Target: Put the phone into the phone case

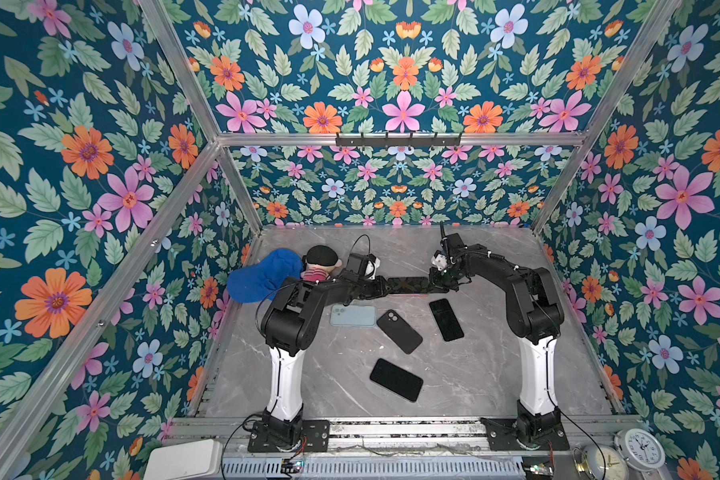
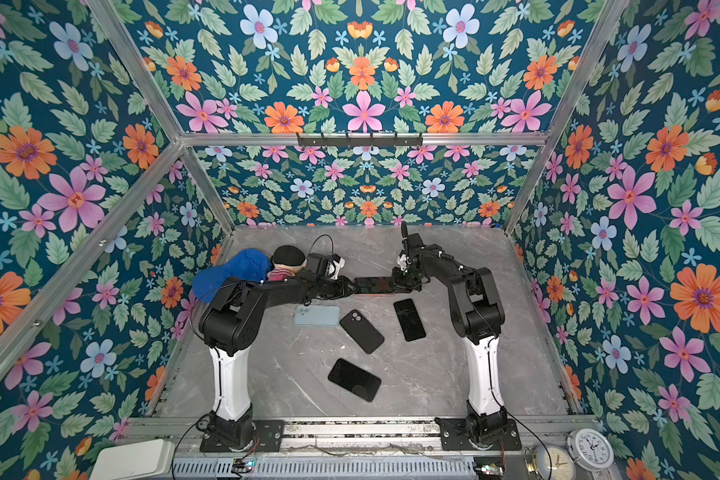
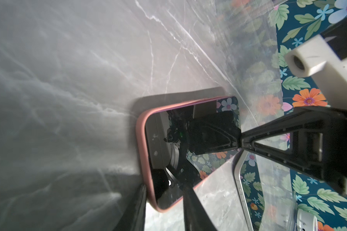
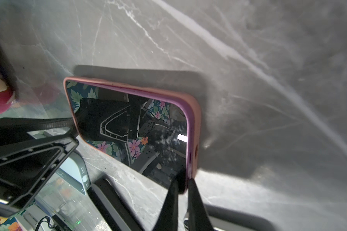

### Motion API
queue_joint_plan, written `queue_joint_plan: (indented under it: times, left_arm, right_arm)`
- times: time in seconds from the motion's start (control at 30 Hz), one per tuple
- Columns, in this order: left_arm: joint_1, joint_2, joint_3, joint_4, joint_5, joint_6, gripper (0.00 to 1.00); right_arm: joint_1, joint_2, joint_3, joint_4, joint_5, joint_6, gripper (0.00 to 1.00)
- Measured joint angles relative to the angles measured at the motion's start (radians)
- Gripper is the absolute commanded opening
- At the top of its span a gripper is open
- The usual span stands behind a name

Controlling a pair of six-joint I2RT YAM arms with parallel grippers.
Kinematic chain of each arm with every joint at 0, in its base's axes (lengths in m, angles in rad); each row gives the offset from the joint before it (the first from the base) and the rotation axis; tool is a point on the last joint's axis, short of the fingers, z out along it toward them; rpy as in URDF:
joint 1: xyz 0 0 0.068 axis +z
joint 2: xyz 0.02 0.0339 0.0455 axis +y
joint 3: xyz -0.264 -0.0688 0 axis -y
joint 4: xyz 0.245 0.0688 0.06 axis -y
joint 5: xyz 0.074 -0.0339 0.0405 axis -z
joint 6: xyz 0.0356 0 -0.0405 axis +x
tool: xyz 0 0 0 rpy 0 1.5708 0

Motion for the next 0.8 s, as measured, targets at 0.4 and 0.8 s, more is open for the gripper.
queue_joint_plan:
  times: [0.4, 0.8]
  left_arm:
    - [0.001, 0.000, 0.000, 0.005, -0.018, 0.000, 0.33]
    - [0.028, -0.042, -0.015, -0.072, -0.040, 0.021, 0.40]
  right_arm:
    - [0.001, -0.004, -0.022, 0.033, -0.021, 0.023, 0.09]
    - [0.026, -0.024, 0.016, 0.005, 0.008, -0.006, 0.19]
